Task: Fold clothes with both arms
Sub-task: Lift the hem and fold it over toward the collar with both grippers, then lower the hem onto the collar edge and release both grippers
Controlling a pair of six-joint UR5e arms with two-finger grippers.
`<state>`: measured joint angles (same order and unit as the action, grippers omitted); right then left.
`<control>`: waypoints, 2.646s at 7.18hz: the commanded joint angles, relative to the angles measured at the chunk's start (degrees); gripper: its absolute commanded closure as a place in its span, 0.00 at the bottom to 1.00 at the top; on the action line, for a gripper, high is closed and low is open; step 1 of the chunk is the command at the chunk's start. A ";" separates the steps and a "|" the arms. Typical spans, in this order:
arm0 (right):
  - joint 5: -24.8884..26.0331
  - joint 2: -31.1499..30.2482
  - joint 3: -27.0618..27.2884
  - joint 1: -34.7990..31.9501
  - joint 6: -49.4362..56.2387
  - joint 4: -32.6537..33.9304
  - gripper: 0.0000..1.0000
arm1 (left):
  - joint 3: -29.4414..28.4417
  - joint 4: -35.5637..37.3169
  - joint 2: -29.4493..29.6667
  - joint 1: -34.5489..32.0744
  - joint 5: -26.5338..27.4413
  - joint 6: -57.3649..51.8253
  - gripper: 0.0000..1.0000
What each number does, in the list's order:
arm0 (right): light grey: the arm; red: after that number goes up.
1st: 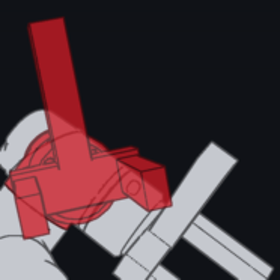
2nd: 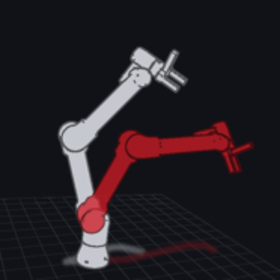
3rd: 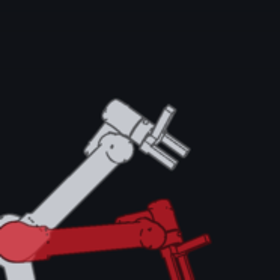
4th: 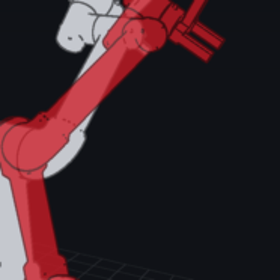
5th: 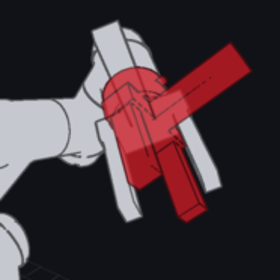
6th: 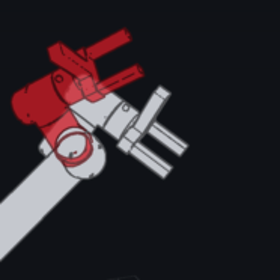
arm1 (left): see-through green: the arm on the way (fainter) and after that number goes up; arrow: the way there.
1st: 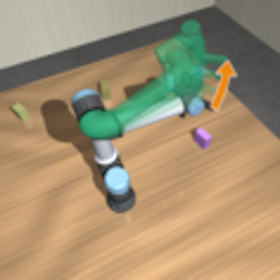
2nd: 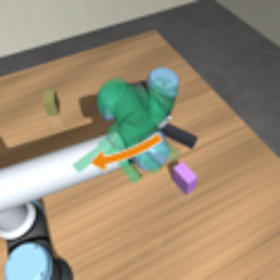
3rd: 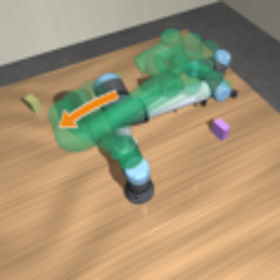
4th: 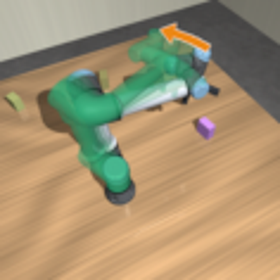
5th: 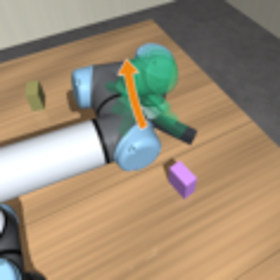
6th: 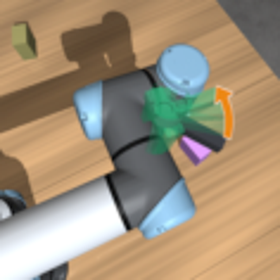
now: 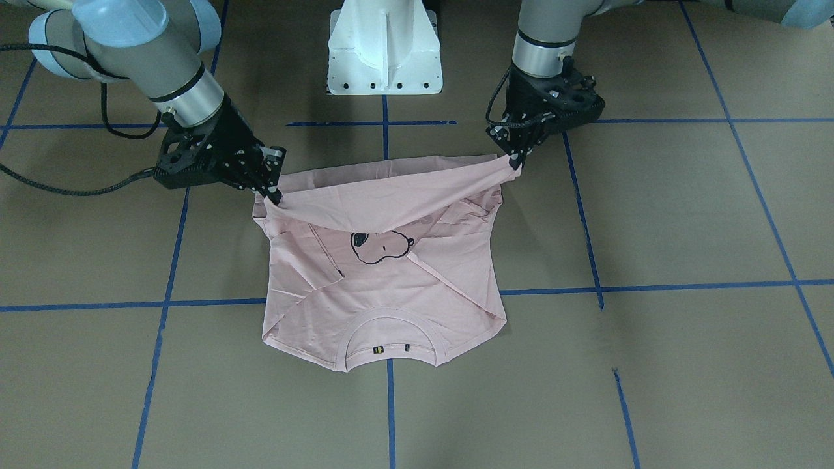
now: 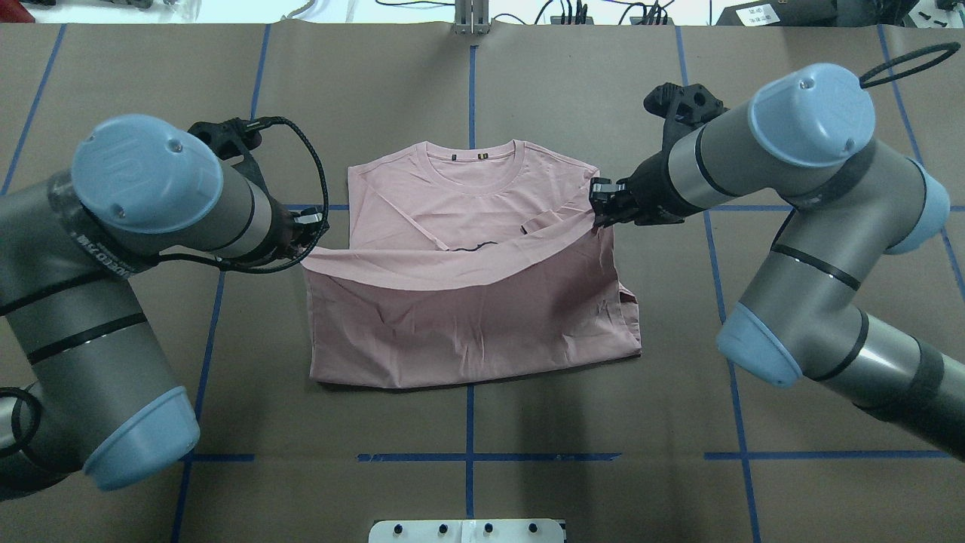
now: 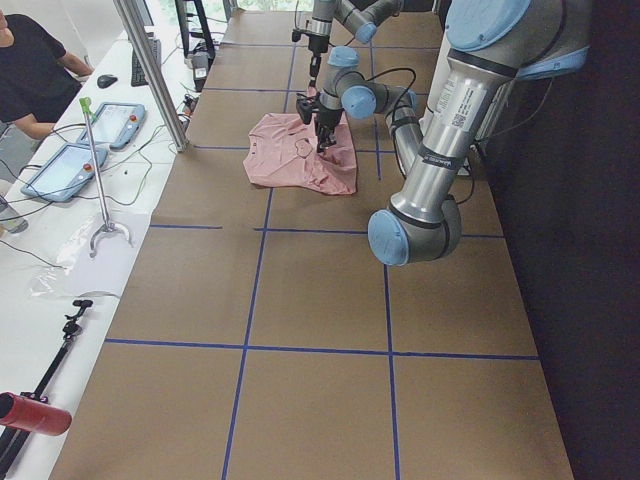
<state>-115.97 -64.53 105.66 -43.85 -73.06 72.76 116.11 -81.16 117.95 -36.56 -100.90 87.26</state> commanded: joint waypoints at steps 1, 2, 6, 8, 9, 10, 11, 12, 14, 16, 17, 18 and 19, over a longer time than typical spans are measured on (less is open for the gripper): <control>0.22 4.84 -10.86 -4.30 4.40 -3.38 1.00 | -9.46 -9.15 0.79 -3.24 0.00 -1.57 1.00; 0.48 5.73 -17.35 -4.92 4.59 -10.29 1.00 | -14.02 -12.41 2.27 -3.43 0.17 -1.66 1.00; 2.06 11.53 -28.84 -4.84 4.59 -14.93 1.00 | -25.48 -21.48 5.62 -5.45 0.44 -3.33 1.00; 2.06 11.27 -28.49 -4.23 4.50 -15.02 1.00 | -25.93 -21.59 6.50 -5.45 0.35 -3.07 1.00; 2.06 10.58 -27.97 -3.35 4.50 -15.11 1.00 | -25.94 -21.50 6.59 -5.19 0.35 -2.98 1.00; 2.15 9.96 -27.27 -2.30 4.41 -15.11 1.00 | -25.94 -21.41 6.59 -5.01 0.26 -2.98 1.00; 2.32 8.39 -27.09 -1.86 4.50 -16.06 1.00 | -25.94 -21.41 6.50 -5.01 0.26 -2.98 1.00; 2.33 5.67 -27.43 -1.33 5.37 -20.42 1.00 | -25.94 -21.41 6.42 -5.01 0.26 -2.98 1.00; 2.50 3.80 -28.05 -1.24 6.52 -24.33 1.00 | -26.02 -21.50 6.15 -4.92 0.35 -3.24 1.00; 3.90 4.68 -28.05 -1.15 6.35 -24.16 1.00 | -26.72 -21.58 5.89 -5.01 0.35 -3.50 1.00; 4.00 4.94 -28.05 -1.15 6.00 -24.16 1.00 | -27.16 -21.67 5.98 -4.92 0.35 -3.59 1.00; 4.08 6.86 -28.57 -1.23 5.39 -23.64 1.00 | -27.51 -21.76 6.24 -4.75 0.35 -3.59 1.00; 4.08 8.62 -30.06 -1.24 4.95 -23.72 1.00 | -29.26 -22.98 6.59 -4.75 0.35 -3.50 1.00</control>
<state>-111.97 -57.99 76.93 -45.05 -67.51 48.93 88.38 -103.16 124.17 -41.38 -100.55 83.71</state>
